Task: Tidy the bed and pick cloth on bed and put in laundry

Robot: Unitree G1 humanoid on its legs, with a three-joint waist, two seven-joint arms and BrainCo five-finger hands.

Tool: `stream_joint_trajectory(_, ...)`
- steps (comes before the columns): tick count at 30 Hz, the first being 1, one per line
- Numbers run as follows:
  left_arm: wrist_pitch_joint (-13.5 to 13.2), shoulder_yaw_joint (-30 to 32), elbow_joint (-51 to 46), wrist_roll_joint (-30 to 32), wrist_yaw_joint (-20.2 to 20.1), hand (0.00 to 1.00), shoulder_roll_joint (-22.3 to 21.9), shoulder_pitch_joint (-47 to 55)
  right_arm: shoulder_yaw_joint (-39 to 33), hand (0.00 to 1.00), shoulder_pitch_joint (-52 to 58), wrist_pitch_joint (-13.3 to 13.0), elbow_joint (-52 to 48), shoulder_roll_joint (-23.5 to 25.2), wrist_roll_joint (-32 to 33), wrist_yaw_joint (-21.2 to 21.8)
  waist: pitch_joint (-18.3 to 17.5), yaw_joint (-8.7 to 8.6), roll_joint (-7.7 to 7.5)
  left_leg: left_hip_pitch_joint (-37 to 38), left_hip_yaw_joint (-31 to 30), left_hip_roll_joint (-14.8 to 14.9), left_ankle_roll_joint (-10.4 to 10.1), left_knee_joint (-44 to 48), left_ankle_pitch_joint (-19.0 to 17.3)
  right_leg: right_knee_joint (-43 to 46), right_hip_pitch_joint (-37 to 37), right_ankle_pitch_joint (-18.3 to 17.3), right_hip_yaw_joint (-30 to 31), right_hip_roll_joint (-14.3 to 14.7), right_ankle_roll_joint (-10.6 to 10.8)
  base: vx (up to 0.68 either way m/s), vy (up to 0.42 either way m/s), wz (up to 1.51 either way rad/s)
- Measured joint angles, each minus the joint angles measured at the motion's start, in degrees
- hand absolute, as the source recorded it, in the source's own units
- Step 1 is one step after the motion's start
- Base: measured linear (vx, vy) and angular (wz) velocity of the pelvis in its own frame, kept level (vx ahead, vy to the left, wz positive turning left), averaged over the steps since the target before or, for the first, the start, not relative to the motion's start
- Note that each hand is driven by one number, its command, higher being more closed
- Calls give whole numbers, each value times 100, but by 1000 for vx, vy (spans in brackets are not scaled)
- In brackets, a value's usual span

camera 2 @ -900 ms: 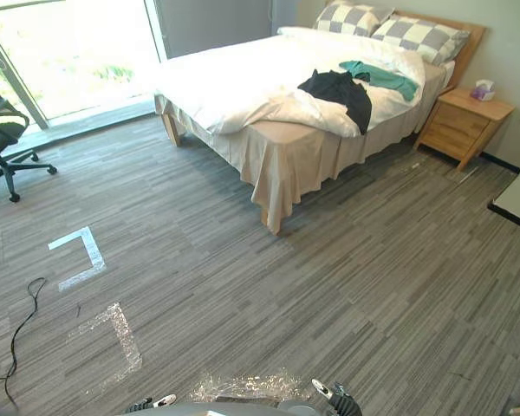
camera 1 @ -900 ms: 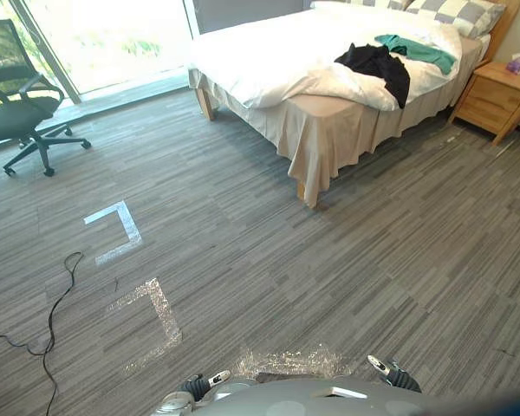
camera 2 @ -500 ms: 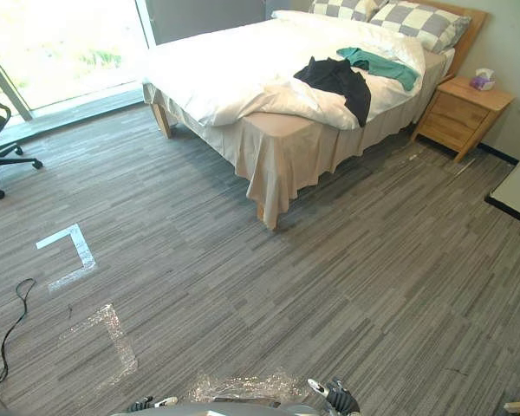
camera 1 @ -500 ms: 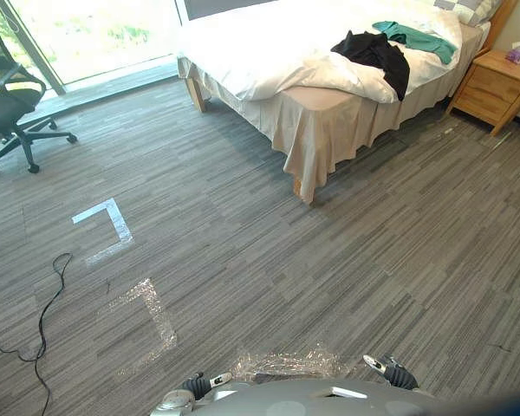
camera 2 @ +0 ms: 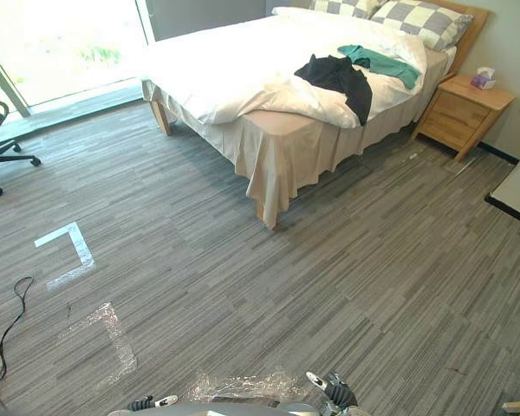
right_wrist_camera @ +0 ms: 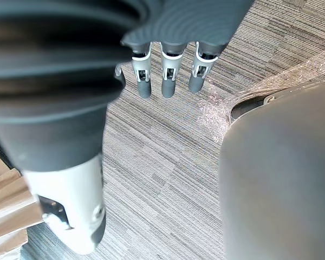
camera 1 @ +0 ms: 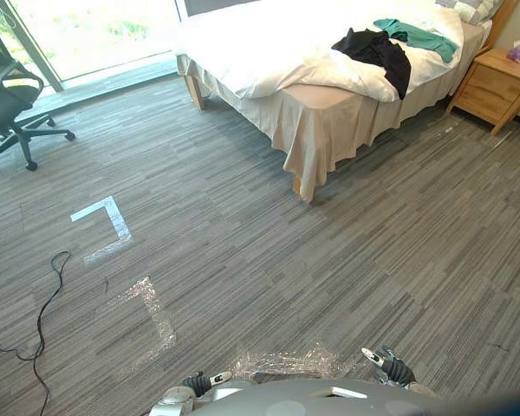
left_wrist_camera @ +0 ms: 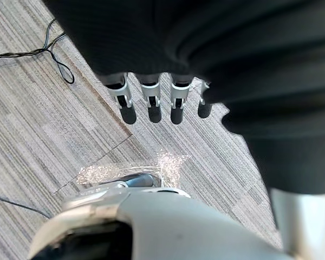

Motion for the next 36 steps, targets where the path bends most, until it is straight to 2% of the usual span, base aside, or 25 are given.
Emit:
stream_joint_trajectory(7, -10, -9, -1, 102, -9, 0, 1, -8, 9, 0, 8, -2, -3, -1, 7, -30, 4, 1, -21, -28, 113, 17, 16, -5, -18, -27, -62, 26, 109, 26, -59, -43, -29, -8)
stream_joint_trajectory(8, -8, -9, 1, 109, -17, 0, 6, -21, 10, 0, -8, -6, -19, 2, 16, -55, 0, -2, -29, -124, 167, 42, 45, 44, -86, 179, -259, -102, 152, 45, -90, -42, -34, -24)
stream_joint_trajectory(10, 10, -26, 1, 115, -38, 0, 53, -86, 2, 0, -27, -16, -85, 20, 50, -134, 50, -15, -51, -296, 262, 50, 77, 172, -130, 1057, -840, -527, 179, 19, -18, -35, -36, -26)
stream_joint_trajectory(12, 6, -34, 4, 115, -64, 0, 127, -184, -24, 0, -76, -8, -154, 47, 228, -219, 271, 10, -160, -253, 507, 79, 190, 355, -213, 2852, -1685, -838, -29, -121, 512, -27, -31, -52)
stream_joint_trajectory(13, 6, -34, 10, 114, -68, 0, 150, -194, -34, 0, -113, 1, -153, 53, 311, -229, 346, 8, -171, -179, 622, 104, 202, 360, -224, 3329, -1893, -844, -118, -180, 641, -17, -10, -65)
stream_joint_trajectory(14, 5, -43, 73, 114, -72, 0, 218, -242, -79, 0, -161, 1, -134, 66, 409, -233, 478, -10, -199, -1, 749, 106, 203, 349, -266, 4102, -2206, -979, -482, -378, 592, 7, 12, -61)
stream_joint_trajectory(15, 0, -49, 220, 109, -67, 0, 244, -260, -100, 0, -163, 3, -110, 104, 478, -218, 474, -42, -255, 117, 858, 139, 134, 362, -351, 4328, -2338, -1107, -783, -607, 443, 38, 19, -58)
stream_joint_trajectory(18, 6, -87, 229, 106, -72, 0, 239, -384, -211, 0, -102, 11, -108, 122, 683, -140, 504, -92, -185, 132, 1002, 468, -15, 703, -731, 3421, -2426, -1057, -1013, -701, 360, 156, -86, -46)
stream_joint_trajectory(19, 7, -87, 247, 108, -119, 0, 211, -427, -275, 0, -105, 52, -117, 105, 788, -134, 562, -171, -94, 117, 1060, 746, -177, 842, -877, 2355, -2502, -604, -1116, -657, 308, 300, -190, -34)
stream_joint_trajectory(20, 9, -86, 257, 107, -153, 0, 213, -433, -309, 0, -105, 91, -128, 106, 805, -139, 576, -198, -79, 127, 1096, 851, -268, 844, -933, 1654, -2587, -188, -1144, -675, 339, 334, -207, -34)
stream_joint_trajectory(21, 10, -85, 257, 106, -172, 0, 226, -441, -318, 0, -99, 103, -127, 113, 805, -141, 587, -211, -96, 139, 1119, 888, -323, 848, -965, 1328, -2670, 39, -1138, -719, 429, 346, -264, -30)
stream_joint_trajectory(22, 8, -83, 263, 101, -186, 0, 299, -490, -317, 0, -56, 147, -125, 152, 808, -148, 693, -222, -201, 288, 1202, 898, -556, 885, -1089, 911, -2807, 286, -1123, -956, 537, 352, -292, -21)
stream_joint_trajectory(23, -2, -81, 266, 101, -190, 0, 323, -500, -349, 0, -27, 138, -127, 182, 808, -154, 762, -226, -231, 415, 1228, 911, -672, 925, -1173, 880, -2799, 430, -1147, -1057, 538, 372, -315, -20)
stream_joint_trajectory(24, -45, -95, 404, 103, -204, 0, 240, -578, -443, 0, -1, 124, -131, 174, 802, -148, 928, -261, -41, 693, 1297, 1125, -739, 1000, -1318, 1336, -2771, 892, -1232, -943, 453, 403, -339, 3)
stream_joint_trajectory(25, -80, -164, 466, 103, -250, 0, 138, -722, -491, 0, 0, 62, -142, 96, 800, -148, 970, -364, 156, 745, 1300, 1323, -632, 1063, -1306, 2019, -2997, 670, -1282, -867, 128, 398, -338, 2)
stream_joint_trajectory(26, -122, -214, 447, 106, -258, 0, 121, -743, -512, 0, 0, 53, -145, 81, 799, -150, 948, -369, 194, 758, 1308, 1362, -590, 1108, -1253, 2412, -3177, 468, -1284, -873, -93, 448, -405, -2)
stream_joint_trajectory(27, -189, -220, 426, 103, -270, 0, 105, -790, -551, 0, -2, 20, -161, 96, 799, -153, 944, -350, 206, 777, 1325, 1437, -608, 1264, -1086, 3127, -3433, -20, -1280, -902, -179, 289, -283, -18)
stream_joint_trajectory(28, -201, -218, 435, 96, -275, 0, 80, -811, -584, 0, 5, -2, -159, 107, 799, -154, 939, -351, 192, 801, 1306, 1470, -597, 1358, -974, 3376, -3477, -223, -1281, -910, -227, 377, -360, -20)
stream_joint_trajectory(30, -188, -220, 436, 84, -264, 0, -11, -727, -710, 0, 24, -31, -106, 109, 698, -135, 704, -411, 287, 671, 982, 1711, -424, 1886, -401, 3665, -3397, -786, -1325, -751, -320, 412, -345, -15)
stream_joint_trajectory(31, -195, -220, 434, 76, -260, 0, -24, -714, -718, 0, 22, -45, -108, 71, 605, -125, 645, -427, 339, 562, 851, 1796, -421, 2106, -180, 3604, -3320, -830, -1343, -660, -354, 416, -304, -20)
stream_joint_trajectory(32, -258, -205, 433, 23, -245, 0, -25, -689, -707, 0, 1, -79, -116, 0, 397, -81, 579, -451, 413, 225, 584, 1969, -428, 2769, 391, 3352, -3098, -880, -1350, -460, -426, 484, -294, -27)
stream_joint_trajectory(33, -344, -172, 431, -39, -230, 0, -36, -647, -683, 0, -7, -120, -120, -38, 206, -19, 542, -451, 451, -348, 74, 2059, -488, 3779, 710, 2881, -2786, -904, -1334, -217, -470, 491, -266, -31)
stream_joint_trajectory(34, -399, -126, 422, -54, -229, 0, -43, -629, -682, 0, -28, -135, -120, -69, 104, 12, 519, -444, 500, -710, -135, 2006, -501, 4495, 509, 2601, -2600, -888, -1320, -108, -476, 501, -183, -26)
stream_joint_trajectory(35, -487, -3, 404, -147, -224, 0, -51, -586, -649, 0, -124, -134, -111, -114, -57, 38, 530, -441, 500, -1362, -393, 1746, -471, 5601, -82, 2040, -2131, -771, -1262, 47, -523, 411, -107, -9)
stream_joint_trajectory(36, -538, 115, 302, -175, -214, 0, -53, -528, -601, 0, -120, -146, -105, -130, -140, 78, 572, -381, 422, -1752, -453, 1379, -408, 5969, -549, 1615, -1646, -607, -1181, 118, -630, 388, -105, -5)
